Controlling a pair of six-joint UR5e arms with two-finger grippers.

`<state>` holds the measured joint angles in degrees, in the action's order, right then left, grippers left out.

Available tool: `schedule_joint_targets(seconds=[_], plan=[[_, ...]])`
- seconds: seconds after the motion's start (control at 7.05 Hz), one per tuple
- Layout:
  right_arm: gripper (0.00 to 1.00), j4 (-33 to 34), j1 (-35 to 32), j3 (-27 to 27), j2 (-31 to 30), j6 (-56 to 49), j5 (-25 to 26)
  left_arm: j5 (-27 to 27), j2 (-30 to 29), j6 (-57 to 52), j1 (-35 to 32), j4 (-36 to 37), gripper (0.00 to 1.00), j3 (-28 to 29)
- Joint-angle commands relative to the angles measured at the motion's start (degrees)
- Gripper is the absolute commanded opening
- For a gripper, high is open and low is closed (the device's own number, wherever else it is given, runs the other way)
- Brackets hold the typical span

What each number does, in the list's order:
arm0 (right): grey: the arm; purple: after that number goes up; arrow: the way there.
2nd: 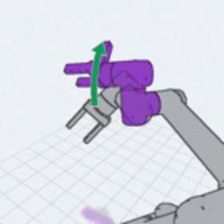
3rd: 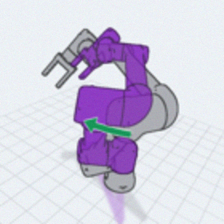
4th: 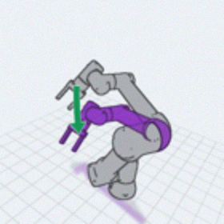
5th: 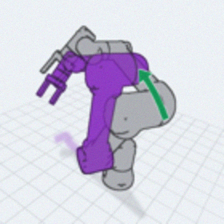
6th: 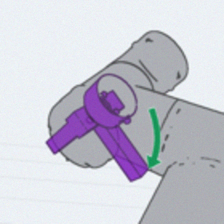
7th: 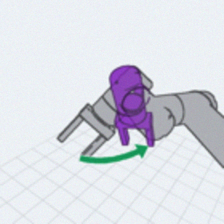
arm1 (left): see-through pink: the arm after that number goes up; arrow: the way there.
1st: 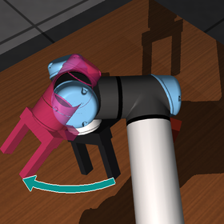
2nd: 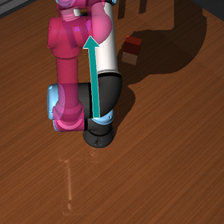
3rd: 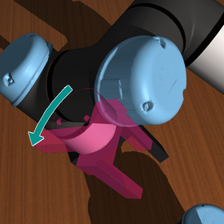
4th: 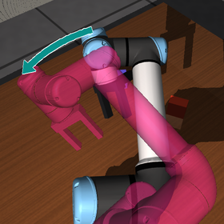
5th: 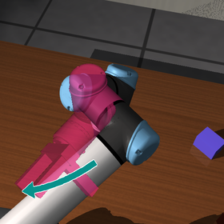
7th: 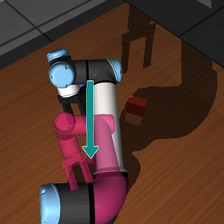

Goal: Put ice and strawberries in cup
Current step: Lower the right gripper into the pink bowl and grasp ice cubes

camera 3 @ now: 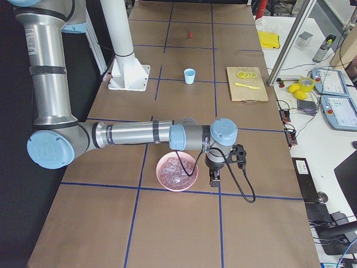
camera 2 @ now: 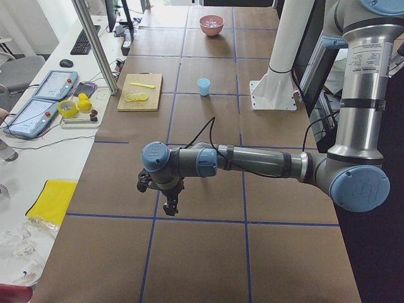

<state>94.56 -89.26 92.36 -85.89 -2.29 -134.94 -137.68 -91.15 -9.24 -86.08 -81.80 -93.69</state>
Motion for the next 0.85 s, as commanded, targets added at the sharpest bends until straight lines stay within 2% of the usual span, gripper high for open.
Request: schedule_joint_targets(seconds=[0.0,0.14,0.28,0.57,0.71], plan=[[1.00,0.0,4.4,5.3,-1.7,-0.1,0.0,-1.0,1.2,0.2,0.0,-0.1,1.00,-1.2],[1.00,-0.1,5.9,8.9,-5.6,0.2,0.1,-0.8,1.2,0.1,0.0,-0.1,1.00,-2.5],[1.00,0.1,6.3,11.5,-6.9,0.8,-0.1,-1.0,1.3,0.3,0.0,0.0,1.00,-2.7],[0.99,-0.1,12.2,15.6,-10.6,12.2,-0.5,-1.3,1.3,0.2,0.0,0.0,1.00,-2.8],[0.98,-0.2,13.9,17.0,-12.6,14.0,-0.3,-1.6,1.3,0.2,0.1,0.0,1.00,-2.8]])
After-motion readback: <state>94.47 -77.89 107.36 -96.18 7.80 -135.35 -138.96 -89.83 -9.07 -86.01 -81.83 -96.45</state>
